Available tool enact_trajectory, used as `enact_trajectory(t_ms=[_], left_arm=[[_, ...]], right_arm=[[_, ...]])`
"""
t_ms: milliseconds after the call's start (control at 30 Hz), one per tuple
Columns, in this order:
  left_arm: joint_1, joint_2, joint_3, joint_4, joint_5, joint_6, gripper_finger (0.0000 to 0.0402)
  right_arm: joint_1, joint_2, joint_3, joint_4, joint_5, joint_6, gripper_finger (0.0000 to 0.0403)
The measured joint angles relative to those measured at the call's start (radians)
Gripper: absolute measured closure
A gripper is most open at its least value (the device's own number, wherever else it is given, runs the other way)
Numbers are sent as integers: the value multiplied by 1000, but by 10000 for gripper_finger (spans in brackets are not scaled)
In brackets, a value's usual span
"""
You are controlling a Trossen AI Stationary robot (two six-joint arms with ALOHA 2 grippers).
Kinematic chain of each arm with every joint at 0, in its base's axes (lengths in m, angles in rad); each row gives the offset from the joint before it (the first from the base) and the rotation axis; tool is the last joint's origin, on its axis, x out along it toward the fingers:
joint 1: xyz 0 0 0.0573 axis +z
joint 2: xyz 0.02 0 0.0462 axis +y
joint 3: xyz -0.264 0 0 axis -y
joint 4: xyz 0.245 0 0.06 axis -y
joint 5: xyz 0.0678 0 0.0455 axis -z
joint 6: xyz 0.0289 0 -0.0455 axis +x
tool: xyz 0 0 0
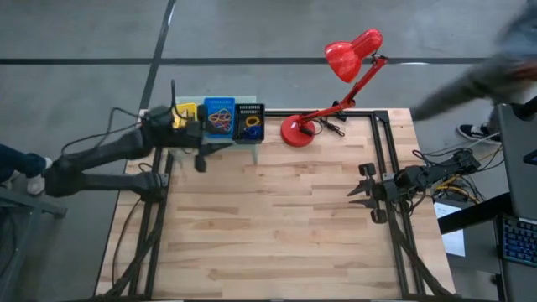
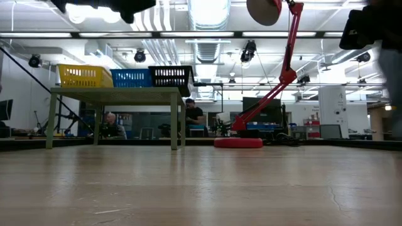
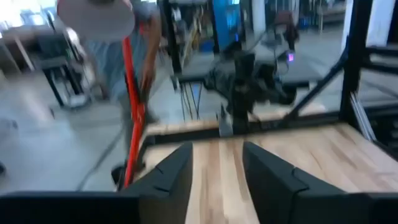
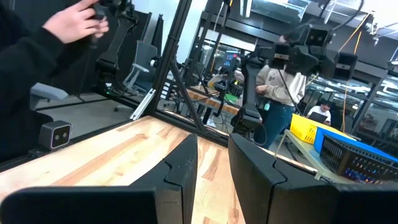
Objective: Pick & Place Office Desk Supplies
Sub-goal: Return to Home Position
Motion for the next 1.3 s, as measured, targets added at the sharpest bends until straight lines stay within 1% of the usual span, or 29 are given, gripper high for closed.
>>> enact_trajectory(t_ms=[67,167,300,400,500,600,700,833,900,1000,1067,1200,1300], left_arm=[[-43,16,-85,182,-28,-1,273],[-111,48,-198,386,-28,101,294],[-196,96,-316,555,-28,213,323],[-233,118,-376,639,-32,218,346],[-249,130,-409,664,-35,216,371],[-253,129,-425,663,-35,143,394],[-253,130,-437,660,-31,74,398],[-254,147,-438,662,-26,112,399],[-254,146,-440,651,-24,107,400],[-254,99,-471,652,-21,99,400],[-254,47,-514,662,-21,141,400],[-253,-110,-639,699,-27,203,401],[-252,-248,-753,742,-68,218,401]], right_arm=[[0,0,0,0,0,0,316],[0,0,0,0,0,0,316],[0,0,0,0,0,0,316],[0,0,0,0,0,0,316],[0,0,0,0,0,0,316],[0,0,0,0,0,0,316],[0,0,0,0,0,0,316],[0,0,0,0,0,0,316],[0,0,0,0,0,0,316],[0,0,0,0,0,0,316],[0,0,0,0,0,0,316],[0,0,0,0,0,0,316],[0,0,0,0,0,0,316]])
